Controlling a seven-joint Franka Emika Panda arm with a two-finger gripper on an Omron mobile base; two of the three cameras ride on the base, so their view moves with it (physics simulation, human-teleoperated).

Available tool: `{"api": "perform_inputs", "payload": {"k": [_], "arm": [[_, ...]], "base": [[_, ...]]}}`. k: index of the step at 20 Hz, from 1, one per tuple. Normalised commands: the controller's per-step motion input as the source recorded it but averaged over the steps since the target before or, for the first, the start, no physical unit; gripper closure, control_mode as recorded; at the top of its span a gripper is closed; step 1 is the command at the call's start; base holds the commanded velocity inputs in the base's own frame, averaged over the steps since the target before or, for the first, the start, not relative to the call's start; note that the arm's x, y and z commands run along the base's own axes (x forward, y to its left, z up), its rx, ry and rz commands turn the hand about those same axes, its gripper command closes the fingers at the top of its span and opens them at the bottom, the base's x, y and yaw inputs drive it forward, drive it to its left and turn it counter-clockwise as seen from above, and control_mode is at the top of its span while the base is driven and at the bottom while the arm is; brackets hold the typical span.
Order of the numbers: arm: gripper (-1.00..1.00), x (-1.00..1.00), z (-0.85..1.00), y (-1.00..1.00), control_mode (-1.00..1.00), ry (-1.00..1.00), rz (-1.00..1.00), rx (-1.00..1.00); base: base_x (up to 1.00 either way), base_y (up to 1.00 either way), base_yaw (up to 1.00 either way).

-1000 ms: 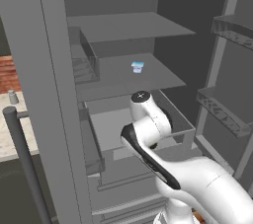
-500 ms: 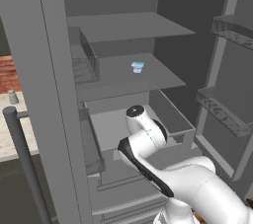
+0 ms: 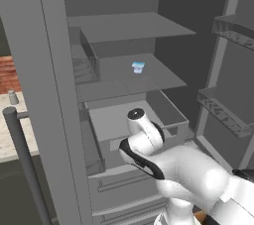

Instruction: Place the lemon wedge and lime inside the fridge drawer. Close the drawer after placing the vegetables.

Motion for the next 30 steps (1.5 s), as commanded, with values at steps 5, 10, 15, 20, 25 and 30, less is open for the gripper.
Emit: {"api": "perform_inputs", "payload": {"k": [5, 10, 15, 20, 25, 30], "arm": [[-1.0, 0.74, 0.05, 0.0, -1.0, 0.0, 0.0, 0.06], [-1.0, 0.72, 0.01, 0.01, -1.0, 0.0, 0.0, 0.04], [-1.0, 0.62, 0.03, 0.04, -1.0, 0.0, 0.0, 0.02], [-1.0, 0.53, 0.07, 0.07, -1.0, -0.03, 0.0, 0.05], [-1.0, 0.53, 0.13, 0.05, -1.0, -0.04, 0.0, 0.05], [-1.0, 0.48, 0.06, 0.16, -1.0, -0.03, 0.0, 0.02]], "base": [[0.0, 0.0, 0.0], [0.0, 0.0, 0.0], [0.0, 0.0, 0.0], [0.0, 0.0, 0.0], [0.0, 0.0, 0.0], [0.0, 0.0, 0.0]]}}
